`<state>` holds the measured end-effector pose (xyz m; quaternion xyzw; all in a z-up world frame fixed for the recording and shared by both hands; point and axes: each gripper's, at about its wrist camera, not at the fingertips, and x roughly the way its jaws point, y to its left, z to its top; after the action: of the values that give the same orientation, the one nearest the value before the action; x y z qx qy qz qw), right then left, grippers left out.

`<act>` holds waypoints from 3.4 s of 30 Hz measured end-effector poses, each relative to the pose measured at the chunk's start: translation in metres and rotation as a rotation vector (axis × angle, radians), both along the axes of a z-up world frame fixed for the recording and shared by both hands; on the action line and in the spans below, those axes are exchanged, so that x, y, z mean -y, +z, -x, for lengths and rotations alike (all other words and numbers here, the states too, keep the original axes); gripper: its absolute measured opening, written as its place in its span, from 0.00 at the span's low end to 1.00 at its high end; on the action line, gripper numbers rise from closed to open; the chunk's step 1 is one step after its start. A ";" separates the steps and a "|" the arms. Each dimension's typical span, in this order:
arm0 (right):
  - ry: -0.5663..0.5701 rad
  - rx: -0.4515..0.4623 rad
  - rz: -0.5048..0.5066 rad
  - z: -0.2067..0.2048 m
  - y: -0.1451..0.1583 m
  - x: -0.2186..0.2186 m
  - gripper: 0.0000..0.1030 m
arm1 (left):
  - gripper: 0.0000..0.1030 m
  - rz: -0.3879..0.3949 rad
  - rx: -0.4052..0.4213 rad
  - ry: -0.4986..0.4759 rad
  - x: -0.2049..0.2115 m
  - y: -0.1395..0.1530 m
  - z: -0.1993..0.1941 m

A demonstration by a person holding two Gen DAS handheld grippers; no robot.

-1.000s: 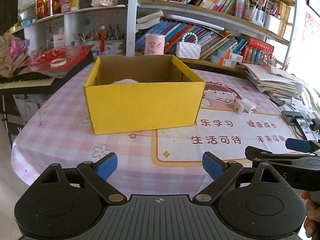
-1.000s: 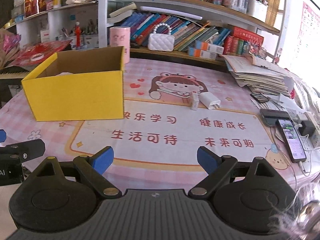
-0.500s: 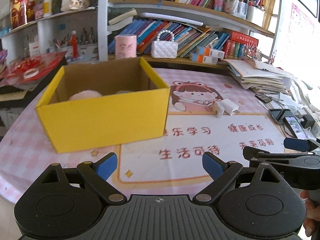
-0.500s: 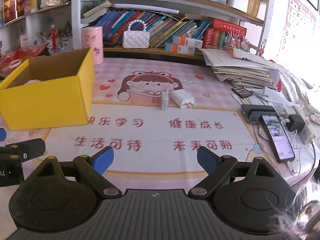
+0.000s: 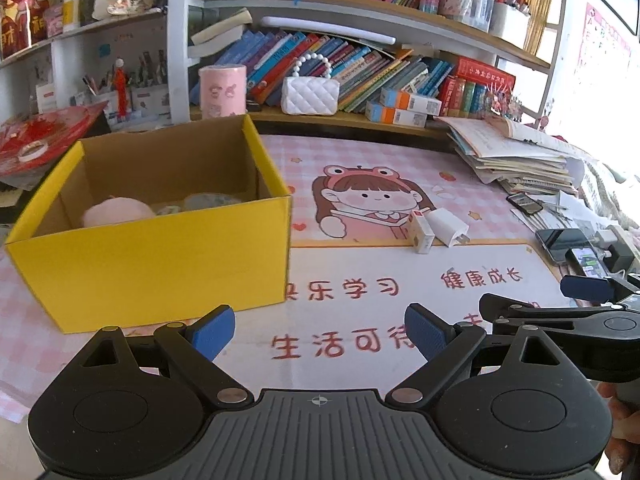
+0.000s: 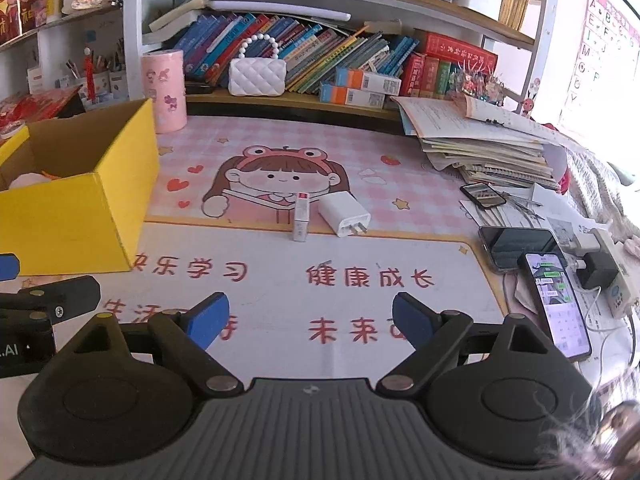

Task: Organize objects
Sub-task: 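Move both open tools toward the white charger and small white-red box, then grasp the small white-red box with the left tool while the right tool grasps the white charger, then carry the white-red box with the left tool while the right tool carries the charger toward the box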

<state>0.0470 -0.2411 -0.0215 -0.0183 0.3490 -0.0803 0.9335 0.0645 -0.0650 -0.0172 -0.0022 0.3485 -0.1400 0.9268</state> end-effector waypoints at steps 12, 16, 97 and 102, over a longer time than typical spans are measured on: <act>0.029 -0.020 -0.029 -0.044 -0.007 0.051 0.74 | 0.91 -0.006 -0.009 -0.012 0.050 -0.005 -0.032; 0.049 -0.024 -0.055 -0.063 -0.008 0.069 0.64 | 0.91 -0.022 -0.015 0.012 0.063 -0.005 -0.043; 0.252 -0.035 -0.171 -0.098 -0.002 0.123 0.40 | 0.12 0.015 -0.013 0.022 0.102 0.000 -0.080; 0.293 -0.044 -0.156 -0.081 -0.002 0.089 0.40 | 0.12 0.038 -0.009 0.052 0.070 0.006 -0.053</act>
<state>0.1283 -0.3302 -0.0236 0.0019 0.3682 0.0846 0.9259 0.1176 -0.1352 -0.0110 -0.0296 0.3496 -0.1227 0.9284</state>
